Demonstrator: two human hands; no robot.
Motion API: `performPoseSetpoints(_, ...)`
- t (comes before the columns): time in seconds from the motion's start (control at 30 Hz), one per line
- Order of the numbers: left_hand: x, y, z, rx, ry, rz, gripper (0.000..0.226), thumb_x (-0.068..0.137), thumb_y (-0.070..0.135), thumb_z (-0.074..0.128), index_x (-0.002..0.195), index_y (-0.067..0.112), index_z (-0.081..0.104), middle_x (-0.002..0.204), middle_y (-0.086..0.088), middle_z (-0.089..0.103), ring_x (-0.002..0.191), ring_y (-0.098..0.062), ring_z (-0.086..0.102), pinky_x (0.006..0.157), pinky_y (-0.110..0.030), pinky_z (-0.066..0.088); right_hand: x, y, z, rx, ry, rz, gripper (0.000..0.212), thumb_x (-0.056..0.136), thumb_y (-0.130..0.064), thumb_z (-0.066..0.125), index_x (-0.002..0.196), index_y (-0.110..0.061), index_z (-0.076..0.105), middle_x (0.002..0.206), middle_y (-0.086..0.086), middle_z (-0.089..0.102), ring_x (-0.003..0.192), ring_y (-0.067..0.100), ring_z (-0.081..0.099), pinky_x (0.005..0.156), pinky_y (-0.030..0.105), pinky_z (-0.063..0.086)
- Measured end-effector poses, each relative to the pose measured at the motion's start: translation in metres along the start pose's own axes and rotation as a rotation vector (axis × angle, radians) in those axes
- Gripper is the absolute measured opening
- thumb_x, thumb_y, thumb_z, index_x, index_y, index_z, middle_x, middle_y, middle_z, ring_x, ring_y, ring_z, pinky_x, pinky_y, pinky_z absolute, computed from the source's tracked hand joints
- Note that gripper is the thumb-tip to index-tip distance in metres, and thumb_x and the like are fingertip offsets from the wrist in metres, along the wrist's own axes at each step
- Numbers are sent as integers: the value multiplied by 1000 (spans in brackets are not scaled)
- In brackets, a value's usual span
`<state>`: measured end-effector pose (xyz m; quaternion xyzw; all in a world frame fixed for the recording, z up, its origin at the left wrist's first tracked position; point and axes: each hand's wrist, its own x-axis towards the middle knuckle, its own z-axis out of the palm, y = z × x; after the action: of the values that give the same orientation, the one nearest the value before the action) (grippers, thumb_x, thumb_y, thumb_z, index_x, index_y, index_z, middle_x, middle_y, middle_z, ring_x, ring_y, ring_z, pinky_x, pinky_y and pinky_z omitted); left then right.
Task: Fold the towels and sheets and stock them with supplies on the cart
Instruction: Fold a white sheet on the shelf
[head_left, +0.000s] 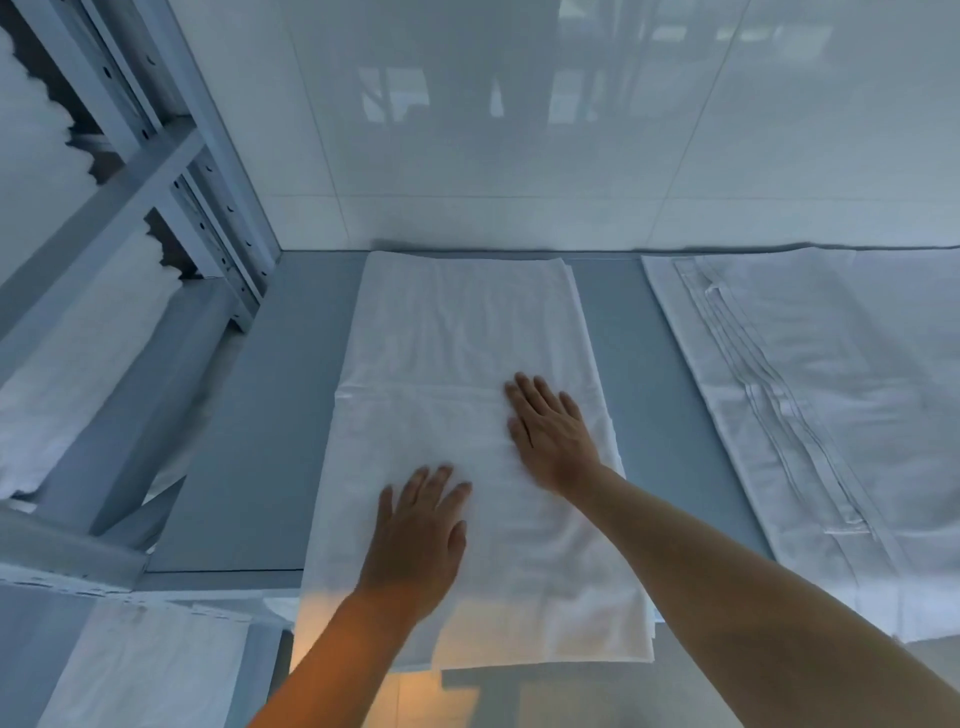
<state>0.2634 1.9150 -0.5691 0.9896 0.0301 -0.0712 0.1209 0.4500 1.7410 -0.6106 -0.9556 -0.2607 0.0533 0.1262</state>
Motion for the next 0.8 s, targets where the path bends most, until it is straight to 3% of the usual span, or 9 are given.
performPoseSetpoints(0.3, 57, -34, -8, 192, 38, 40, 57, 105, 47, 35, 160, 32, 28, 170, 3, 20, 156, -23, 18, 120, -56, 20, -52, 7, 4, -18, 13, -19, 59, 109, -46, 19, 165, -30, 7, 172, -10, 0, 159, 13, -1, 128, 41, 4)
performPoseSetpoints(0.4, 63, -41, -6, 201, 68, 37, 62, 102, 55, 22, 159, 31, 32, 169, 1, 24, 155, -26, 22, 120, -57, 21, -78, 9, 4, -30, 7, -18, 59, 110, -45, 18, 165, -31, 5, 172, -11, -3, 159, 11, -4, 128, 40, 3)
performPoseSetpoints(0.8, -11, 5, 46, 100, 146, 42, 64, 102, 59, 22, 161, 33, 27, 170, 4, 20, 158, -25, 17, 125, -54, 16, -174, 28, 0, -13, -29, -24, 60, 109, -48, 17, 165, -32, 5, 172, -13, -4, 158, 9, -7, 128, 38, 2)
